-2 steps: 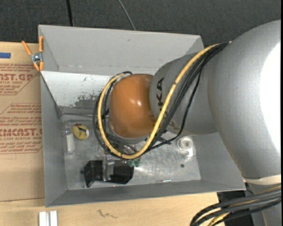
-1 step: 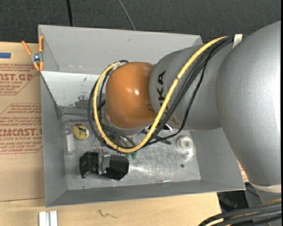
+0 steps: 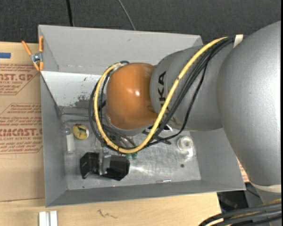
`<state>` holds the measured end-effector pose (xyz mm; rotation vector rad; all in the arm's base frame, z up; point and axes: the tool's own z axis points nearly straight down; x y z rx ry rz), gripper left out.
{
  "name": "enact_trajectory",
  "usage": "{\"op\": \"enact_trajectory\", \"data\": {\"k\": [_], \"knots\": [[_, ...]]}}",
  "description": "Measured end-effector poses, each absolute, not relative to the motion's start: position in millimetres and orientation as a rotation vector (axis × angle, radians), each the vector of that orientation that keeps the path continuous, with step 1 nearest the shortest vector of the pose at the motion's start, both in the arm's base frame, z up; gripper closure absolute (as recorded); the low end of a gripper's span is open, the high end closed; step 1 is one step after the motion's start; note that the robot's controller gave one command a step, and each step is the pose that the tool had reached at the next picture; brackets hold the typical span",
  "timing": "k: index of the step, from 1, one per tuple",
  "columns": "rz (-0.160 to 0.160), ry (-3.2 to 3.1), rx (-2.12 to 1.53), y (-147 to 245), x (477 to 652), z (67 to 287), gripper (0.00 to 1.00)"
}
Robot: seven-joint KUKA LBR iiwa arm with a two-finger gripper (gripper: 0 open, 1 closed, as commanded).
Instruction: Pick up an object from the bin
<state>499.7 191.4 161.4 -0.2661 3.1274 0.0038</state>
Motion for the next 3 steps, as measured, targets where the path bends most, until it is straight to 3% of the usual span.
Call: {"op": "enact_trajectory", "data": {"k": [1, 2, 3], "knots": [[-0.001, 3.117, -0.422, 190.0, 494.3, 151.8, 1.0], [-0.001, 3.021, -0.896, 202.4, 505.6, 195.0, 1.0], [0.002, 2.981, -0.979, 204.7, 508.1, 226.5, 1.0]]}}
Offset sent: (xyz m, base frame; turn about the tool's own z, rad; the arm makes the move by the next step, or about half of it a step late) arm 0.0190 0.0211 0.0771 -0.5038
